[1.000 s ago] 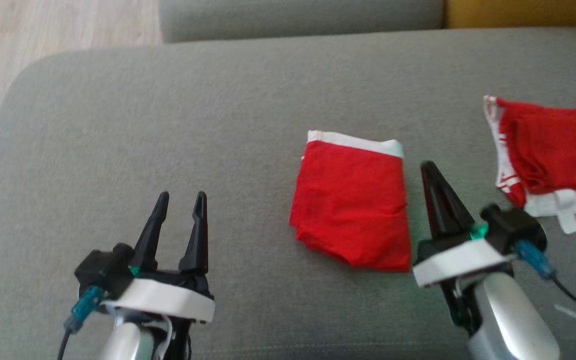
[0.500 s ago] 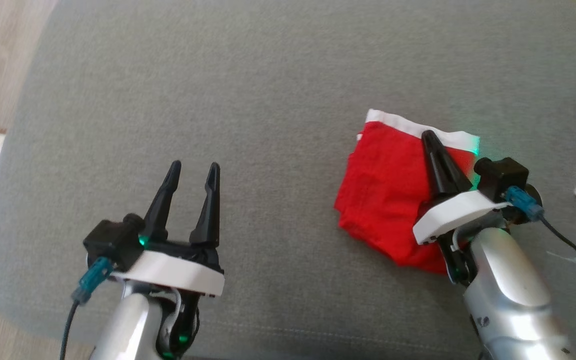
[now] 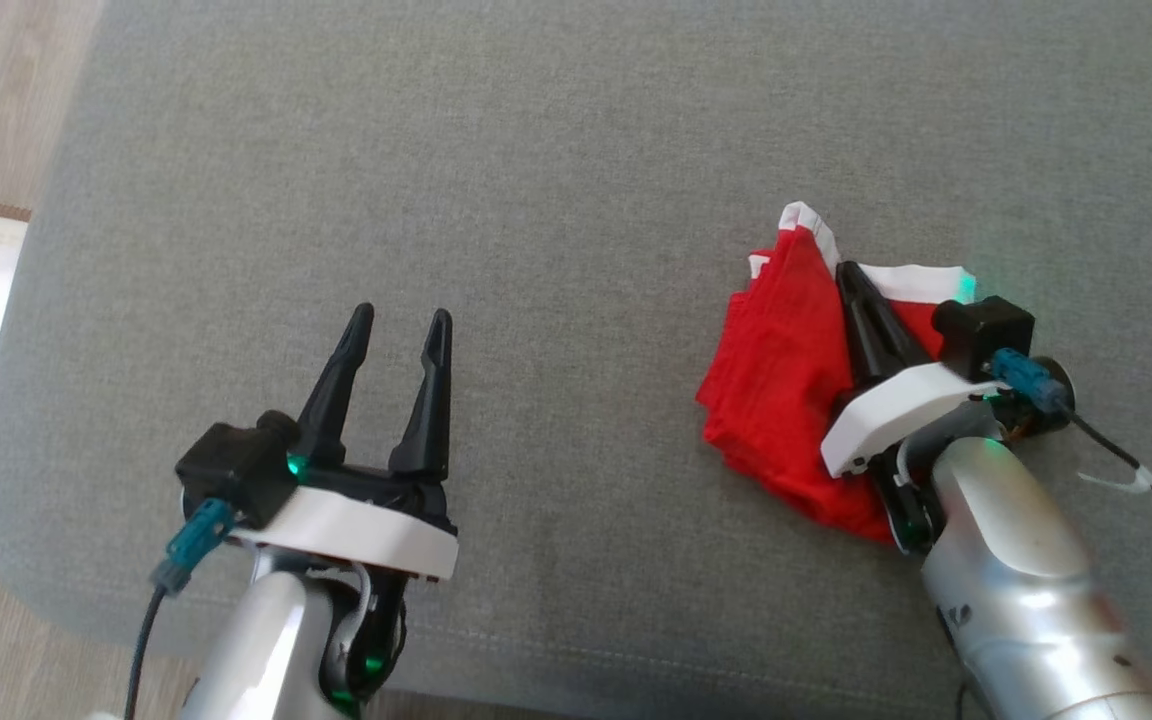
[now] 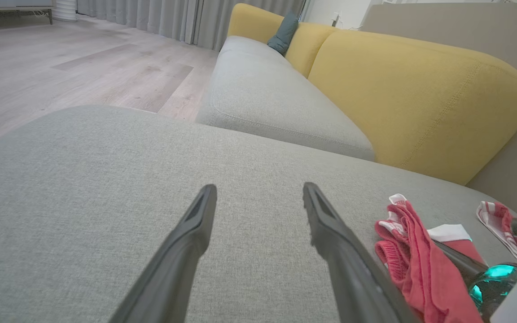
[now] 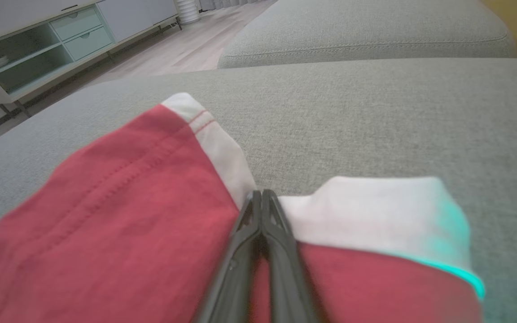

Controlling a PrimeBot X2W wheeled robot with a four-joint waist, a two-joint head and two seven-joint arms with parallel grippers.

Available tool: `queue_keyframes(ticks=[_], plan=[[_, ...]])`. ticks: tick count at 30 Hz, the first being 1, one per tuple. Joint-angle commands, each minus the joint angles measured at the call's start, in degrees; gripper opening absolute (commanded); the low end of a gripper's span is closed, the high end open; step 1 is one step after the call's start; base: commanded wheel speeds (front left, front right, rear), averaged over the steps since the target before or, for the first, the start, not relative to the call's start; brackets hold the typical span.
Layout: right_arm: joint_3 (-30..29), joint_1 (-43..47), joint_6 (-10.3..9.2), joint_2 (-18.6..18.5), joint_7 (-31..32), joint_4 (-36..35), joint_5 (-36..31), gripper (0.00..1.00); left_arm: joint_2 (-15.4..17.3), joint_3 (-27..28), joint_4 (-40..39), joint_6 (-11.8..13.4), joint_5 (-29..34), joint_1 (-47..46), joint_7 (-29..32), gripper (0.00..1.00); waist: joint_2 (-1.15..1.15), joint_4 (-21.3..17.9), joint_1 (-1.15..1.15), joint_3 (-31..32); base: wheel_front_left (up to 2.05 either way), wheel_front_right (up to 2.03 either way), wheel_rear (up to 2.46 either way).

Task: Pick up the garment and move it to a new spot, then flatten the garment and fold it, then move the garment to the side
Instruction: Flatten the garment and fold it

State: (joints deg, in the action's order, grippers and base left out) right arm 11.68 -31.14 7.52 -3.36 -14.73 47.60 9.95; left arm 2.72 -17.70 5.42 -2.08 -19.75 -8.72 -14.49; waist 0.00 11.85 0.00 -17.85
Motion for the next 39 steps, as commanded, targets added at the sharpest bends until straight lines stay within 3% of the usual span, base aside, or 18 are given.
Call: queue_keyframes(ticks=[1,15,31,32,33,34,39], plan=[[1.93,0.33,-0.03,0.48,-0.27,0.29,0.39,0.00,0.16,2.17,-1.55,0.06,0.32,-2.14,-0.51,1.00,0.00,-0.41,0.00,0.63,0.00,0.00,0.00],[4.01,4.97,-0.03,0.48,-0.27,-14.10,2.70,0.00,0.16,3.98,-1.85,0.94,-0.40,1.35,-0.51,1.00,0.00,-8.01,0.00,11.18,0.00,0.00,0.00],[-4.67,17.57,-0.03,0.48,-0.27,-25.68,-0.33,0.00,0.16,7.32,-3.16,1.39,0.15,5.27,-0.51,1.00,0.00,-14.50,0.00,16.73,0.00,0.00,0.00],[-5.08,18.34,-0.03,0.48,-0.27,-26.27,-0.13,0.05,0.16,7.30,-3.18,1.40,0.22,5.51,-0.51,1.00,0.00,-14.66,0.00,16.85,0.00,0.00,0.00],[-5.20,19.14,-0.03,0.48,-0.27,-26.90,0.00,0.84,0.16,7.25,-3.20,1.41,0.29,5.72,-0.51,1.00,0.00,-14.77,0.00,16.92,0.00,0.00,0.00],[-5.38,19.98,-0.03,0.48,-0.27,-27.45,0.28,1.00,0.16,7.17,-3.16,1.38,0.35,5.94,-0.51,1.00,0.00,-14.85,0.00,16.99,0.00,0.00,0.00],[-5.81,23.46,-0.03,0.48,-0.27,-29.29,0.19,1.00,0.16,6.65,-2.11,1.13,0.68,7.30,-0.51,1.00,0.00,-15.15,0.00,17.22,0.00,0.00,0.00]])
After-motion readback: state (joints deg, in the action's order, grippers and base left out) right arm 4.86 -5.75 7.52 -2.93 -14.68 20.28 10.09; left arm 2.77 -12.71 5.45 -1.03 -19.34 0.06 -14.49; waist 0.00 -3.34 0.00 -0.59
